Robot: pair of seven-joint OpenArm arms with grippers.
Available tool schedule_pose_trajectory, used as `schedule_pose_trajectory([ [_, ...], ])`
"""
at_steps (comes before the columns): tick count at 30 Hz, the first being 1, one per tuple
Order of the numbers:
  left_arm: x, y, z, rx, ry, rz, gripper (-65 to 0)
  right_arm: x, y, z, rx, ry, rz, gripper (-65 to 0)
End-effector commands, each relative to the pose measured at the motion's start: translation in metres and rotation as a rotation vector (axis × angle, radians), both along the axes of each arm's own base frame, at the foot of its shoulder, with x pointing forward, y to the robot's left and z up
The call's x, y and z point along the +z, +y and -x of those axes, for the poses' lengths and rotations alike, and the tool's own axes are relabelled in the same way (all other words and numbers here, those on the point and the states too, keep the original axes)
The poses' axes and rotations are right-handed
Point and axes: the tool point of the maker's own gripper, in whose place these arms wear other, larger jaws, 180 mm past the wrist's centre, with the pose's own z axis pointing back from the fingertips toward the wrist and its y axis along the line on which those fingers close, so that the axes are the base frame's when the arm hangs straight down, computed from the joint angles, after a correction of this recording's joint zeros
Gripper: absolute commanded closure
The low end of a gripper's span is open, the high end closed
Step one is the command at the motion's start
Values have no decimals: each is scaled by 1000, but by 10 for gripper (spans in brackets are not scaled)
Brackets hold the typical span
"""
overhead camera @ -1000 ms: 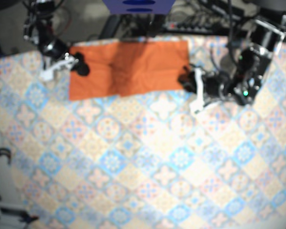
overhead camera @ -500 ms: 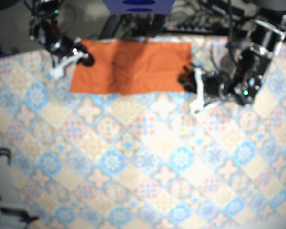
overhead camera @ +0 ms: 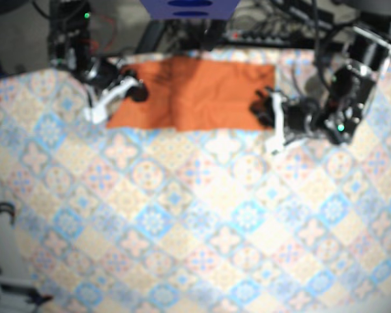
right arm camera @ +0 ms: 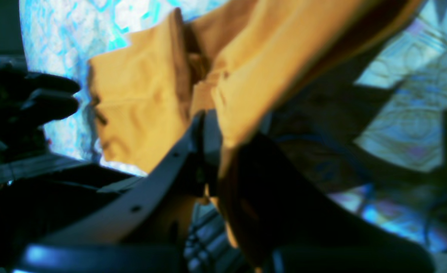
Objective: Fold the T-shirt properly
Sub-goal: 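Fold the strip end with the right gripper inward toward the left gripper, then lay the right-held end over the folded section, stacking the layers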
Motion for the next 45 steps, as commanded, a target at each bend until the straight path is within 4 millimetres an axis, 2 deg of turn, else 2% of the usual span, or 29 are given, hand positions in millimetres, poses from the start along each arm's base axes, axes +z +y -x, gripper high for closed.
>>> schedule_pose_trajectory([
  [1, 11, 1, -10, 2, -37, 15, -210, 15, 4, -9, 10, -57, -22, 0],
  [4, 11, 1, -10, 2, -37, 15, -210, 23, 9, -11, 22, -81, -27, 0],
  [14, 9, 2, -10, 3, -33, 8, -210, 28, 19, -10, 48, -89, -39, 0],
  [19, 9, 3, -10, 3, -33, 6, -210, 33, 19, -21, 57, -116, -36, 0],
  [24, 8, 2, -9, 2, -32, 8, -210, 43, 49, -32, 205, -132, -35, 0],
  [31, 7, 1, -9, 7, -29, 7, -210, 31, 75, -32, 427, -152, 166, 0],
  [39, 4, 6, -9, -2, -37, -26, -210, 27, 115, -26, 719, -296, 426, 0],
  [45, -3, 15, -10, -12, -46, -85, -210, 31, 142, -22, 881, -416, 550, 0],
])
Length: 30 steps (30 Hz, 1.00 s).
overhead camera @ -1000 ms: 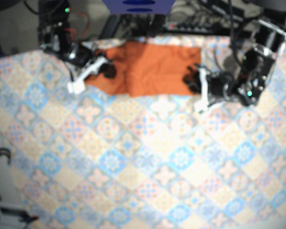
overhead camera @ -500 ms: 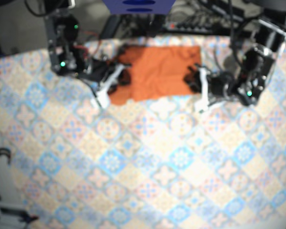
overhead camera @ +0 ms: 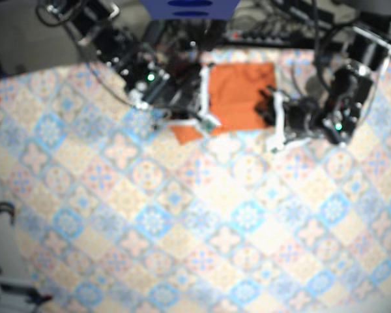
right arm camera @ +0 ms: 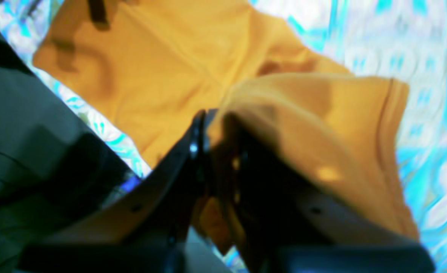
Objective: Fold the T-shirt properly
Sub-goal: 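Lay the right-held end over the folded section, stacking the layers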
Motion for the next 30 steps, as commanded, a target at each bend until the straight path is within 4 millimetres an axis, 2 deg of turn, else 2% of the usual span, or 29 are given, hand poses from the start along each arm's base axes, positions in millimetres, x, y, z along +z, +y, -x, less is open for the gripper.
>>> schedule_pose_trajectory([
  [1, 6, 4, -8, 10, -20, 4, -210, 13, 11, -5, 32, -54, -26, 0],
  [6, -8, 6, -7, 53, 26, 10, -210, 21, 27, -5, 123, -111, -11, 0],
  [16, -18, -3, -10, 18, 0, -43, -210, 34, 52, -1, 268, -184, -2, 0],
  [21, -18, -1, -11, 15, -5, -56, -212, 40, 65, 4, 340, -218, 0, 0],
  [30, -18, -1, -12, 16, -8, -56, -211, 51, 86, 8, 355, -227, -50, 0],
])
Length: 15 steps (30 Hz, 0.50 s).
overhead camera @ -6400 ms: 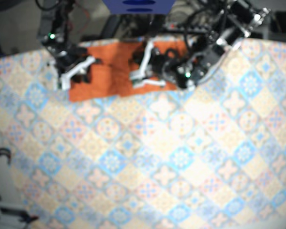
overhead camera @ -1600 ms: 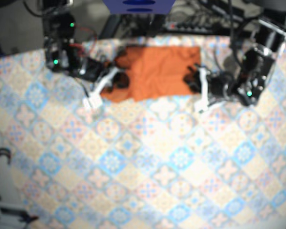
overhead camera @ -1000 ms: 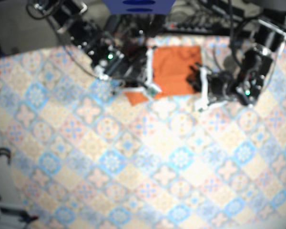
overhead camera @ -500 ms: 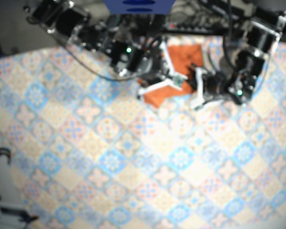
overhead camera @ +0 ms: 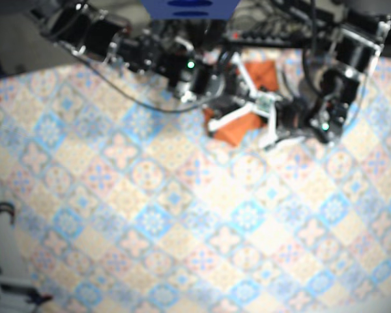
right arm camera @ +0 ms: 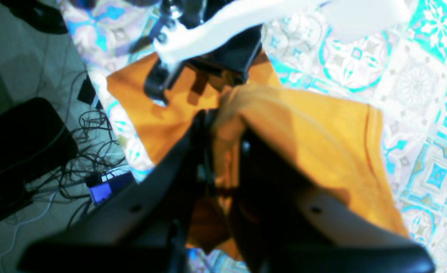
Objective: Fold the T-shirt properly
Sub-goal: 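Lay the right-held end over the folded section, stacking the layers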
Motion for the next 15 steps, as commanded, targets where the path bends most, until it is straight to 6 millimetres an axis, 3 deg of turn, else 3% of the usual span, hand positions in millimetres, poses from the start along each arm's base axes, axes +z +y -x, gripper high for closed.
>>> schedule_pose_trajectory([
  [1, 8, 1, -11, 2, -33, 10, -211, 17, 14, -4, 11, -29, -63, 0],
  [10, 9, 3, -11, 5, -35, 9, -210, 37, 39, -5, 25, -40, -128, 0],
  [15, 9, 4, -12, 6, -35, 8, -210, 38, 44, -6, 26, -40, -148, 0],
])
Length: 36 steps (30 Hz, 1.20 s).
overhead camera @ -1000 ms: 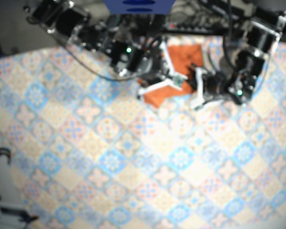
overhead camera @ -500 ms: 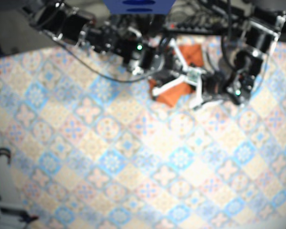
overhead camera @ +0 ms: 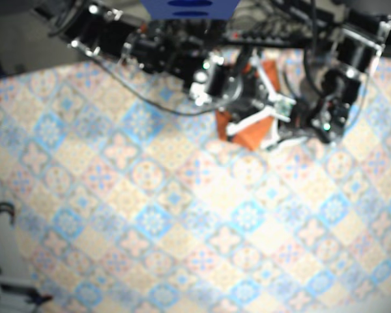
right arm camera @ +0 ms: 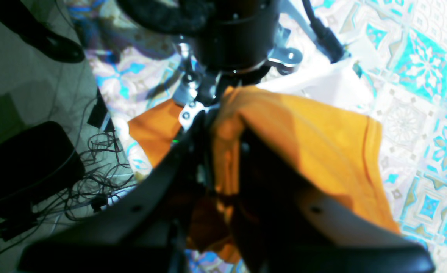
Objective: Fold the T-shirt properly
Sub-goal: 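Lay the right-held end over the folded section, stacking the layers, then open both grippers and raise them away from the folded shirt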
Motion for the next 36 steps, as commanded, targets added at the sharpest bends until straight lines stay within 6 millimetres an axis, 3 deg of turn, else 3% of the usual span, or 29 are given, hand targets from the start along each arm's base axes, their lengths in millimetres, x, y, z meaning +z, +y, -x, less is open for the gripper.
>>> schedule_pose_trajectory([
  [1, 9, 0, -11, 4, -33, 19, -210, 15, 12, -3, 12, -25, -68, 0],
  [11, 15, 13, -18, 26, -54, 4, -215, 6, 9, -5, 2, -15, -71, 0],
  [18, 38, 51, -47, 157, -136, -6, -216, 6, 10, -4, 7, -15, -70, 0],
  [25, 74, 74, -63, 133, -247, -57, -216, 5, 10, -3, 10, -13, -65, 0],
  [32, 97, 107, -79, 219, -315, -83, -216, 5, 10, -3, 11, -13, -65, -94],
  [36, 100, 113, -81, 226, -325, -92, -216, 5, 10, -3, 11, -13, -65, -118],
])
